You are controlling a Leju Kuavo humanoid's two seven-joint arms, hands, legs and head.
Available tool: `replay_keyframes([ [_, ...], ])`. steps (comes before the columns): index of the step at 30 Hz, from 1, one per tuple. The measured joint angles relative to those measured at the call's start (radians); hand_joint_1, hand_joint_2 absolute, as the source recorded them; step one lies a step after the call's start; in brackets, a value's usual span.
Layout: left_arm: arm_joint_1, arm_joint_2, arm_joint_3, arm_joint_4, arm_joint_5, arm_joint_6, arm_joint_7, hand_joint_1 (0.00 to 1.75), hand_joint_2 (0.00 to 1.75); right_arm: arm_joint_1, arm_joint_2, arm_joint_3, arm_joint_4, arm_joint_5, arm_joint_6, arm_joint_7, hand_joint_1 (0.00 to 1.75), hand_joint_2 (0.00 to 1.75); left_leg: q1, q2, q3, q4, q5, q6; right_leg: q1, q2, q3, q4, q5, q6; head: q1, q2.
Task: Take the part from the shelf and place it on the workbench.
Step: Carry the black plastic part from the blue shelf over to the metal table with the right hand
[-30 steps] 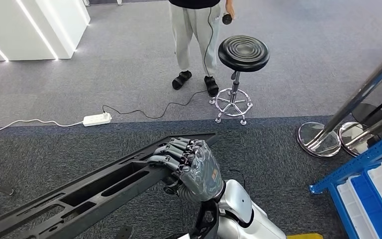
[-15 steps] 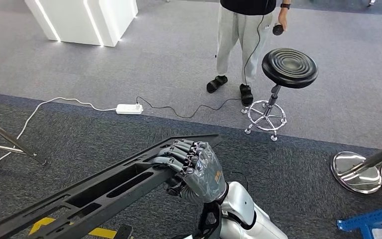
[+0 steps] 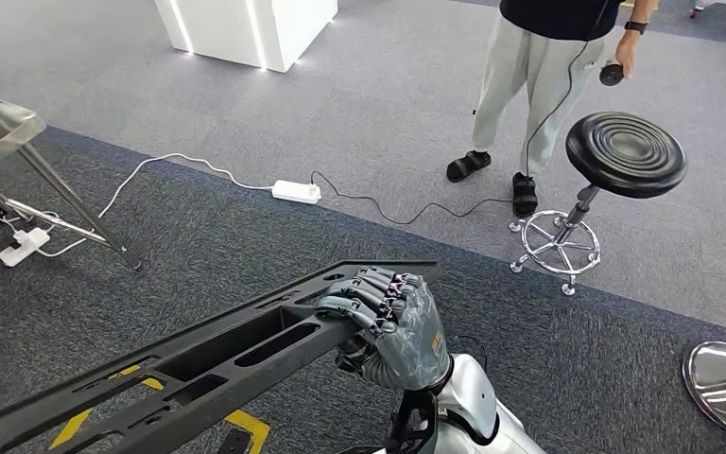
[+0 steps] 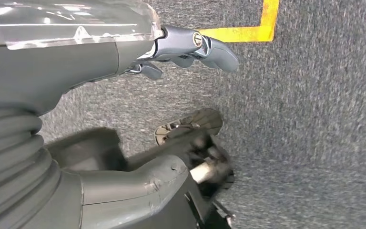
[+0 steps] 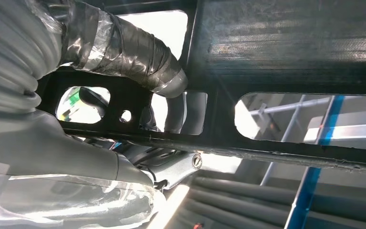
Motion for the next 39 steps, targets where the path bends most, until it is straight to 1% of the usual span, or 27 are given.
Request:
replay_keyframes([
  [1, 0.000, 0.000, 0.000, 0.000, 0.000, 0.001, 0.000, 0.00, 1.75, 0.002, -0.001, -0.004, -0.003, 0.000, 0.000, -0.001, 1.75, 1.75, -0.005, 0.006, 0.009, -0.017, -0.001, 0.007, 0.001, -0.008, 0.003, 0.000, -0.003, 0.006, 0.000, 0.000],
  [3, 0.001, 0.000, 0.000, 0.000, 0.001, 0.003, -0.001, 0.00, 1.75, 0.008, -0.004, -0.013, -0.010, 0.000, -0.001, -0.002, 1.75, 1.75, -0.008, -0.014, 0.011, -0.022, -0.001, 0.022, -0.001, -0.020, 0.010, -0.003, -0.007, 0.019, 0.000, 0.000],
  [5, 0.004, 0.001, 0.000, 0.000, 0.001, 0.004, -0.002, 0.00, 1.75, 0.014, -0.007, -0.022, -0.017, 0.001, -0.002, -0.004, 1.75, 1.75, -0.005, -0.034, 0.021, -0.034, 0.004, 0.037, -0.006, 0.012, 0.009, 0.019, -0.026, 0.029, 0.000, 0.000],
  [7, 0.003, 0.000, 0.000, 0.000, 0.002, 0.005, -0.003, 0.00, 1.75, 0.024, -0.013, -0.032, -0.028, 0.002, -0.005, -0.006, 1.75, 1.75, -0.003, -0.056, 0.028, -0.042, 0.007, 0.048, -0.009, 0.070, -0.034, 0.114, -0.080, 0.032, 0.001, 0.000],
  [9, 0.001, -0.001, 0.000, 0.000, 0.002, 0.006, -0.004, 0.00, 1.75, 0.042, -0.021, -0.044, -0.037, 0.002, -0.007, -0.011, 1.75, 1.75, -0.005, -0.083, 0.028, -0.040, 0.006, 0.053, -0.009, 0.092, -0.105, 0.240, -0.130, 0.031, 0.001, 0.000],
  [10, 0.002, -0.001, 0.000, 0.000, 0.003, 0.006, -0.004, 0.00, 1.75, 0.050, -0.025, -0.050, -0.040, 0.002, -0.007, -0.014, 1.75, 1.75, -0.006, -0.098, 0.029, -0.039, 0.005, 0.054, -0.009, 0.094, -0.129, 0.272, -0.130, 0.030, 0.001, 0.000],
  [11, 0.004, -0.001, 0.000, 0.000, 0.003, 0.008, -0.004, 0.00, 1.75, 0.057, -0.029, -0.055, -0.044, 0.002, -0.007, -0.017, 1.75, 1.75, -0.007, -0.114, 0.030, -0.037, 0.004, 0.054, -0.009, 0.096, -0.133, 0.264, -0.108, 0.029, 0.001, 0.000],
  [12, 0.005, -0.001, 0.000, 0.000, 0.003, 0.009, -0.004, 0.00, 1.75, 0.062, -0.032, -0.061, -0.049, 0.002, -0.007, -0.020, 1.75, 1.75, -0.007, -0.130, 0.031, -0.033, 0.001, 0.053, -0.009, 0.103, -0.118, 0.217, -0.069, 0.026, 0.001, 0.000],
  [14, 0.006, -0.003, 0.000, 0.000, 0.003, 0.011, -0.004, 0.00, 1.75, 0.068, -0.035, -0.072, -0.060, 0.001, -0.007, -0.027, 1.75, 1.75, -0.006, -0.159, 0.030, -0.024, -0.005, 0.048, -0.011, 0.148, -0.066, 0.083, 0.005, 0.021, 0.001, 0.000],
  [15, 0.006, -0.004, 0.000, 0.000, 0.003, 0.012, -0.005, 0.00, 1.75, 0.070, -0.037, -0.076, -0.065, 0.001, -0.007, -0.030, 1.75, 1.75, -0.006, -0.172, 0.027, -0.020, -0.008, 0.043, -0.011, 0.168, -0.046, 0.036, 0.024, 0.020, 0.001, 0.000],
  [16, 0.006, -0.005, 0.000, 0.000, 0.002, 0.013, -0.005, 0.00, 1.75, 0.073, -0.038, -0.080, -0.069, 0.000, -0.007, -0.031, 1.75, 1.75, -0.004, -0.182, 0.024, -0.018, -0.010, 0.038, -0.011, 0.180, -0.037, 0.013, 0.027, 0.019, 0.001, 0.000],
  [18, 0.007, -0.005, 0.000, 0.000, 0.001, 0.014, -0.006, 0.00, 1.75, 0.076, -0.040, -0.085, -0.076, 0.000, -0.007, -0.035, 1.75, 1.75, 0.000, -0.203, 0.020, -0.020, -0.011, 0.025, -0.009, 0.166, -0.031, 0.006, 0.023, 0.015, 0.001, 0.000],
  [19, 0.008, -0.004, 0.000, 0.000, 0.000, 0.015, -0.006, 0.00, 1.75, 0.077, -0.040, -0.088, -0.080, 0.000, -0.007, -0.036, 1.75, 1.75, 0.001, -0.197, 0.018, -0.017, -0.013, 0.019, -0.009, 0.154, -0.026, 0.000, 0.024, 0.011, 0.001, 0.000],
  [21, 0.008, -0.003, 0.000, 0.000, 0.000, 0.015, -0.006, 0.00, 1.75, 0.078, -0.040, -0.092, -0.087, -0.001, -0.007, -0.038, 1.75, 1.75, -0.002, -0.147, -0.004, 0.031, -0.042, 0.010, -0.012, 0.126, -0.013, -0.013, 0.025, -0.002, 0.000, 0.000],
  [23, 0.004, -0.002, 0.000, 0.000, 0.000, 0.015, -0.006, 0.00, 1.75, 0.081, -0.040, -0.095, -0.091, -0.003, -0.008, -0.039, 1.75, 1.75, 0.000, -0.089, -0.062, 0.146, -0.096, 0.002, -0.009, 0.095, -0.004, -0.017, 0.021, -0.012, -0.002, 0.000],
  [24, 0.003, -0.002, 0.000, 0.000, 0.000, 0.015, -0.006, 0.00, 1.75, 0.084, -0.041, -0.097, -0.093, -0.004, -0.008, -0.041, 1.75, 1.75, 0.003, -0.077, -0.095, 0.206, -0.118, -0.002, -0.008, 0.080, -0.002, -0.016, 0.017, -0.013, -0.002, 0.000],
  [25, 0.003, -0.002, 0.000, 0.000, 0.000, 0.015, -0.006, 0.00, 1.75, 0.086, -0.041, -0.098, -0.095, -0.005, -0.008, -0.042, 1.75, 1.75, 0.006, -0.071, -0.117, 0.243, -0.124, -0.005, -0.007, 0.065, 0.000, -0.016, 0.014, -0.013, -0.002, 0.000],
  [26, 0.004, -0.002, 0.000, 0.000, 0.000, 0.015, -0.006, 0.00, 1.75, 0.089, -0.041, -0.100, -0.097, -0.005, -0.008, -0.044, 1.75, 1.75, 0.009, -0.066, -0.122, 0.246, -0.112, -0.008, -0.007, 0.050, 0.003, -0.015, 0.010, -0.011, -0.002, 0.000],
  [27, 0.005, -0.001, 0.000, 0.000, 0.000, 0.015, -0.006, 0.00, 1.75, 0.091, -0.041, -0.102, -0.101, -0.006, -0.008, -0.046, 1.75, 1.75, 0.011, -0.059, -0.105, 0.208, -0.081, -0.009, -0.007, 0.037, 0.007, -0.013, 0.005, -0.009, -0.002, 0.000],
  [29, 0.005, 0.000, 0.000, 0.000, 0.000, 0.015, -0.006, 0.00, 1.75, 0.094, -0.041, -0.109, -0.111, -0.009, -0.008, -0.051, 1.75, 1.75, 0.008, -0.021, -0.038, 0.073, -0.016, -0.005, -0.006, 0.014, 0.017, -0.010, -0.006, -0.001, -0.002, 0.000],
  [31, 0.002, 0.000, 0.000, 0.000, 0.000, 0.016, -0.007, 0.00, 1.75, 0.098, -0.041, -0.118, -0.123, -0.015, -0.008, -0.058, 1.75, 1.75, -0.001, 0.009, 0.001, -0.007, 0.005, 0.007, -0.003, -0.005, 0.025, -0.009, -0.014, 0.010, -0.001, 0.000],
  [32, 0.002, 0.001, 0.000, 0.000, 0.000, 0.016, -0.007, 0.00, 1.75, 0.102, -0.041, -0.122, -0.129, -0.017, -0.008, -0.062, 1.75, 1.75, -0.005, 0.009, 0.003, -0.013, 0.000, 0.014, -0.001, -0.014, 0.028, -0.010, -0.016, 0.015, -0.001, 0.000],
  [34, 0.004, 0.002, 0.000, 0.000, 0.000, 0.016, -0.008, 0.00, 1.75, 0.108, -0.041, -0.129, -0.140, -0.020, -0.008, -0.068, 1.75, 1.75, -0.005, -0.014, 0.006, -0.021, 0.002, 0.028, -0.002, -0.030, 0.037, -0.014, -0.020, 0.028, -0.002, 0.000],
  [35, 0.005, 0.002, 0.000, 0.000, 0.000, 0.016, -0.008, 0.00, 1.75, 0.110, -0.041, -0.133, -0.144, -0.020, -0.008, -0.070, 1.75, 1.75, -0.003, -0.026, 0.012, -0.028, 0.004, 0.034, -0.004, -0.023, 0.039, -0.008, -0.029, 0.033, -0.001, 0.000],
  [37, 0.004, 0.003, 0.000, 0.000, 0.001, 0.017, -0.008, 0.00, 1.75, 0.115, -0.042, -0.142, -0.153, -0.022, -0.009, -0.075, 1.75, 1.75, 0.003, -0.049, 0.022, -0.039, 0.010, 0.047, -0.008, 0.029, 0.010, 0.066, -0.075, 0.039, 0.000, 0.000],
  [38, 0.002, 0.003, 0.000, 0.000, 0.002, 0.017, -0.008, 0.00, 1.75, 0.121, -0.042, -0.147, -0.156, -0.023, -0.010, -0.078, 1.75, 1.75, 0.001, -0.062, 0.023, -0.040, 0.010, 0.050, -0.009, 0.062, -0.023, 0.132, -0.107, 0.040, 0.000, 0.000],
  [39, 0.001, 0.003, 0.000, 0.000, 0.002, 0.018, -0.008, 0.00, 1.75, 0.129, -0.042, -0.153, -0.159, -0.024, -0.011, -0.081, 1.75, 1.75, 0.000, -0.076, 0.022, -0.040, 0.010, 0.053, -0.009, 0.082, -0.062, 0.202, -0.134, 0.040, 0.000, 0.000],
])
